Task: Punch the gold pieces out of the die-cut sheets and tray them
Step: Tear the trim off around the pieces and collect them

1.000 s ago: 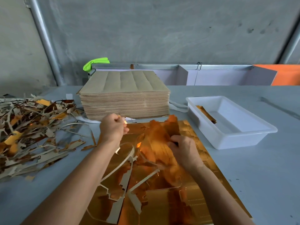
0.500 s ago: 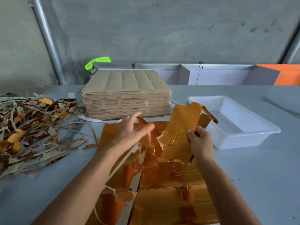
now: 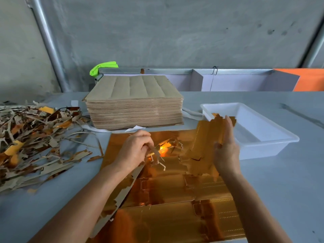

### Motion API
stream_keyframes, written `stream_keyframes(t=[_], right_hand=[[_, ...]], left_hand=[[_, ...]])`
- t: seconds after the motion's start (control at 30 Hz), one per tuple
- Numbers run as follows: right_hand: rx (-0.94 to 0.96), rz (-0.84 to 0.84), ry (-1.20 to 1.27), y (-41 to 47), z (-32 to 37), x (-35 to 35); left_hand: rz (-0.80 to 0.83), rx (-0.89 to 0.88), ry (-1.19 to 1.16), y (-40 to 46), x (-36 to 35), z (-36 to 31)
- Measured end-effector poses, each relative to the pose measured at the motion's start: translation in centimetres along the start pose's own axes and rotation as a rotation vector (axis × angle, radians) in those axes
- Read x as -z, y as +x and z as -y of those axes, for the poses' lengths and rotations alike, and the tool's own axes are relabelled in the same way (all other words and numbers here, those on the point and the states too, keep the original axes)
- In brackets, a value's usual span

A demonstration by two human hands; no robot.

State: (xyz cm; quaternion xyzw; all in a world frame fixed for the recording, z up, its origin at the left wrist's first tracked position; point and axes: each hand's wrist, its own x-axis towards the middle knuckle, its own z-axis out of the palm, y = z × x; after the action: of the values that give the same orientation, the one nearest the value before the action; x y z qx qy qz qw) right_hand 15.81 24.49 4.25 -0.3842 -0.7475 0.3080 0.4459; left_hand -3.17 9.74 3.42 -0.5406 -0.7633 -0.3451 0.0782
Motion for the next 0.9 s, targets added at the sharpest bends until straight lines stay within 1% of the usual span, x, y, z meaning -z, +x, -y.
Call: stream_keyframes(t=[0.07,0.13,0.17,0.23,0.3,0.33,0.4,0.47,0.57,0.63,0.73,0.8,0.9], right_hand=[[0.099,0.109,-0.180,-0.4,0.8,-0.5],[0.122,0.190,-0.362,-0.6,1.4,-1.2],[0.141,0.217,-0.411,-0.8,1.7,-1.5],[0.220,0.265,-0.402,-1.1,2.2,-2.2],[0.286,0.317,-0.288,-1.6,2.6,-3.0],[0.278,0.352,-0.213,-1.8,2.7,-3.5],[0.160,0.406,-0.052,-2.3,2.8,-4.4],[0.008,0.432,0.132,-2.8,2.9,-4.8],[-0.175,0.455,0.358,-3.1,3.1,-5.1],[-0.325,0.462,0.429,-3.0,3.3,-5.2],[-0.486,0.497,0.401,-2.7,3.0,-5.3],[-0.527,0.438,0.415,-2.4,2.6,-5.2],[-0.558,0.222,0.381,-1.8,1.6,-4.7]], left_hand=[[-0.034,-0.042,-0.016,0.2,0.3,-0.4],[-0.021,-0.104,-0.004,0.4,0.4,-1.1],[-0.005,-0.149,0.003,0.4,0.4,-1.4],[0.030,-0.260,0.035,0.2,0.1,-2.3],[0.047,-0.331,0.090,0.0,-0.3,-3.1],[0.045,-0.335,0.115,-0.2,-0.6,-3.4],[0.026,-0.269,0.114,-0.5,-1.2,-3.9],[-0.044,-0.183,0.055,-0.8,-1.8,-4.3],[-0.135,-0.144,-0.044,-1.2,-2.4,-4.7],[-0.137,-0.166,-0.103,-1.4,-2.8,-5.0],[-0.116,-0.235,-0.079,-2.0,-3.5,-5.1],[-0.116,-0.286,-0.025,-2.3,-3.5,-4.8],[-0.130,-0.365,0.065,-2.6,-3.1,-3.5]])
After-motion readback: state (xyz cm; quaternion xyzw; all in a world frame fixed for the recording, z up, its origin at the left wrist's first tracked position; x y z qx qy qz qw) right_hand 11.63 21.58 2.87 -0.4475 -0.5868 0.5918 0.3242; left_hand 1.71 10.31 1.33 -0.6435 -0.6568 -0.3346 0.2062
